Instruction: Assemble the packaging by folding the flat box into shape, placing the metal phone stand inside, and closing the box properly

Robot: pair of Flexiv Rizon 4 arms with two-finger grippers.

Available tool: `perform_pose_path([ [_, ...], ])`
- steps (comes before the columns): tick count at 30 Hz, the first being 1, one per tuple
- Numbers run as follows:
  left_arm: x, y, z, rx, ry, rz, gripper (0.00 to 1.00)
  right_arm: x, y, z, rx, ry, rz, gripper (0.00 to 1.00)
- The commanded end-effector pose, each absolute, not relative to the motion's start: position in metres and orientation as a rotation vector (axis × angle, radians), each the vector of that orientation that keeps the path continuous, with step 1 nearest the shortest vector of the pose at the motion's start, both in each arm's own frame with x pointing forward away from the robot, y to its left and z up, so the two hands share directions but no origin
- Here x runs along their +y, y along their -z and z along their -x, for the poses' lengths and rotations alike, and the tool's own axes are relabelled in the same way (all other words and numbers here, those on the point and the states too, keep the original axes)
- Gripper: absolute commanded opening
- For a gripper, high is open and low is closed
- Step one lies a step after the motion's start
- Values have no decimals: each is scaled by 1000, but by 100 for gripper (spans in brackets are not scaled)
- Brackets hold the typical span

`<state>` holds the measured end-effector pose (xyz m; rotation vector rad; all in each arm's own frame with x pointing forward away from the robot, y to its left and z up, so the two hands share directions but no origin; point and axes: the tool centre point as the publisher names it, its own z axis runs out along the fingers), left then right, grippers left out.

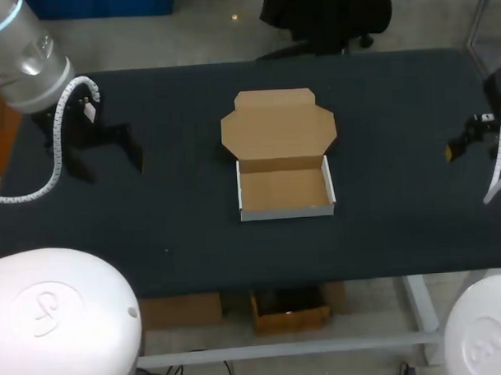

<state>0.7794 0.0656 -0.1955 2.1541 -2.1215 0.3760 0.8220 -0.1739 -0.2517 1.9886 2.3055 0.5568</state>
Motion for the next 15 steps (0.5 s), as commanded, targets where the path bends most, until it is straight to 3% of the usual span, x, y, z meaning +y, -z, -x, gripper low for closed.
perform_pose_path([
  [1, 59, 189, -782, -2126, -333, -2183, 100, -177, 247, -823, 2312, -541, -2001, 100],
  [15, 63, 182, -784, -2101, -312, -2249, 100, -182, 245, -824, 2300, -475, -2044, 100],
])
